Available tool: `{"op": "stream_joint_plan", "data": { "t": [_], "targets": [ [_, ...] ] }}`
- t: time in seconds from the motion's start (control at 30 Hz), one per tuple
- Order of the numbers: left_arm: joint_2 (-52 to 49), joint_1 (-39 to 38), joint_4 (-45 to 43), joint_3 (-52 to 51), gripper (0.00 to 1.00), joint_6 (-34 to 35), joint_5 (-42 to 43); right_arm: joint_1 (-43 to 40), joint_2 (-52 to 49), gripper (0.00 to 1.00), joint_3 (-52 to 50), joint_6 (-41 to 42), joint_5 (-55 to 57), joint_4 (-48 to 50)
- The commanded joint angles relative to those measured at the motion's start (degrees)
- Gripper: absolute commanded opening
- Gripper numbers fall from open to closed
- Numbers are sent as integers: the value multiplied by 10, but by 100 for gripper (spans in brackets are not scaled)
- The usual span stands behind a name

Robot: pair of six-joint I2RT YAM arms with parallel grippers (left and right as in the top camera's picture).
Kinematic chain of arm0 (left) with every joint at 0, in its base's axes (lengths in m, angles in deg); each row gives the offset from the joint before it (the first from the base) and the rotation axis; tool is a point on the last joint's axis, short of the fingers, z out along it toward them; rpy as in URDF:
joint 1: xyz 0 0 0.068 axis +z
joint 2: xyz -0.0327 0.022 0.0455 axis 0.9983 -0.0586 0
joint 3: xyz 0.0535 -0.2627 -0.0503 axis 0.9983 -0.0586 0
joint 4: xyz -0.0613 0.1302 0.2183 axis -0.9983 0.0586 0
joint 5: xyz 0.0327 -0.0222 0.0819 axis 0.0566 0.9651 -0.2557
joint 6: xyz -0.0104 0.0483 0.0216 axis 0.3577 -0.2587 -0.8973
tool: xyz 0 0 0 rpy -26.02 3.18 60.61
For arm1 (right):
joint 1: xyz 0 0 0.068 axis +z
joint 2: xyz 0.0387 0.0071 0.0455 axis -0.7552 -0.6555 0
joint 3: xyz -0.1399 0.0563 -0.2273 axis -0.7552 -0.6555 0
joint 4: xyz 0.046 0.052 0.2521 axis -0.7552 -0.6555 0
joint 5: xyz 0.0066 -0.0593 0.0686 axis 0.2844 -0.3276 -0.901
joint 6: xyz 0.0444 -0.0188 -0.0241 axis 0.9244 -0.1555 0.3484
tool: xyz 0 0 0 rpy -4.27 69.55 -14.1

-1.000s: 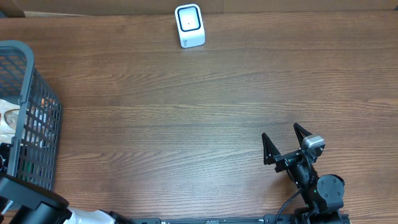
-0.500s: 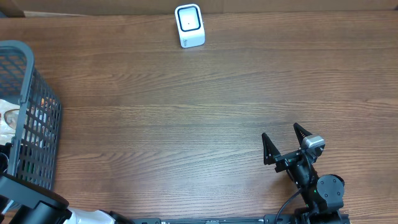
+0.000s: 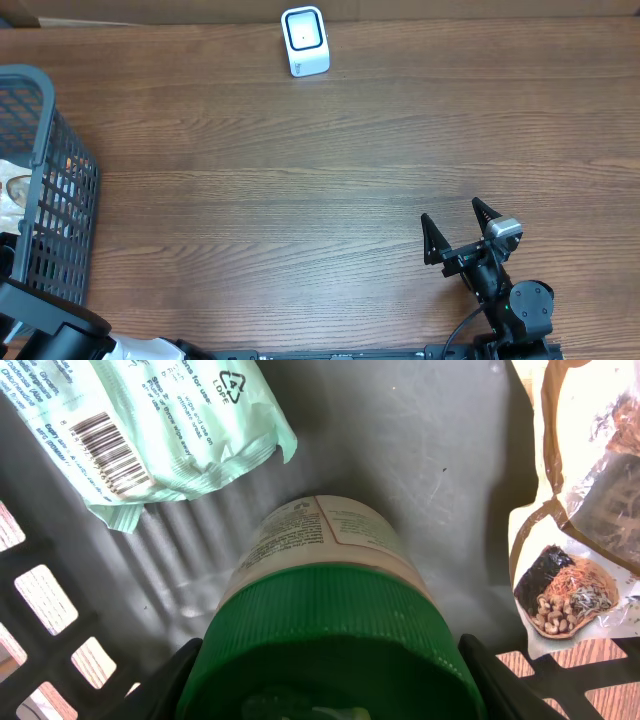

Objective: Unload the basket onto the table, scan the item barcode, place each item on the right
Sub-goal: 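Grasp the green-lidded jar in the basket with the left gripper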

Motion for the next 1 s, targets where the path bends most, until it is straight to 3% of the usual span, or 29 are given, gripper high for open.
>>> {"op": "stream_joint_plan", "data": {
  "t": [0.0, 0.23, 0.6, 0.97],
  "targets": [
    [-4, 2, -1, -6, 24, -5, 6, 0, 7, 100, 1, -2, -1, 3],
    [-4, 2, 34, 37, 19, -5, 6, 0, 7, 100, 1, -2, -1, 3],
    [-4, 2, 183, 264, 16, -5, 21, 0, 7, 100, 1, -2, -1, 3],
    [2, 2, 266, 528, 13, 43, 218, 0, 7, 100, 1, -2, -1, 3]
  ]
}}
